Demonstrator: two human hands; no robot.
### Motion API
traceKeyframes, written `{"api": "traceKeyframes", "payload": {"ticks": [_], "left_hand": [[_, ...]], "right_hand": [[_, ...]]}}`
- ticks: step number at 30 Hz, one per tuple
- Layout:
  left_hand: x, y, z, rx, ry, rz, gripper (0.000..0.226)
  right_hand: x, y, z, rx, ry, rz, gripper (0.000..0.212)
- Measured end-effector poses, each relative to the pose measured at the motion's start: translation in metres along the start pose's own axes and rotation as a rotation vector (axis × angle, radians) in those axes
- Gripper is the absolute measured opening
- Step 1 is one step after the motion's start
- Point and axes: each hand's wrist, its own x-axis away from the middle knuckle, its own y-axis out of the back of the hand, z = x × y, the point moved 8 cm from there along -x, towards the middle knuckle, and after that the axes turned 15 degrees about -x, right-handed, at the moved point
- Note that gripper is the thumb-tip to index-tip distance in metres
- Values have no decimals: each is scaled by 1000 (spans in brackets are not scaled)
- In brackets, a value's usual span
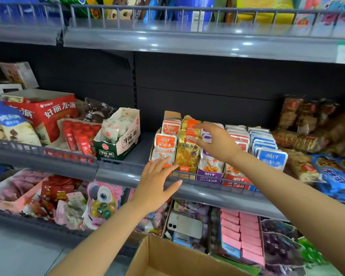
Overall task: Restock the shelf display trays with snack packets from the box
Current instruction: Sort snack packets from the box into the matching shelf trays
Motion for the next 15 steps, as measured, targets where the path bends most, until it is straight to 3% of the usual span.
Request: {"api": "traceKeyframes", "payload": {"ticks": [5,8,12,15], "left_hand": [[42,-12,-9,25,-30,56,62],[77,-44,-14,70,-34,157,68],[136,-128,-11,104,14,500,51],[181,-187,-6,94,89,769,56]], "right_hand": [[75,-8,0,-227,3,93,40],[132,-40,-26,-353,-92,198,30],[213,-110,-77,-465,-290,370,31],[266,-164,-115,-495,-435,443,32]]}}
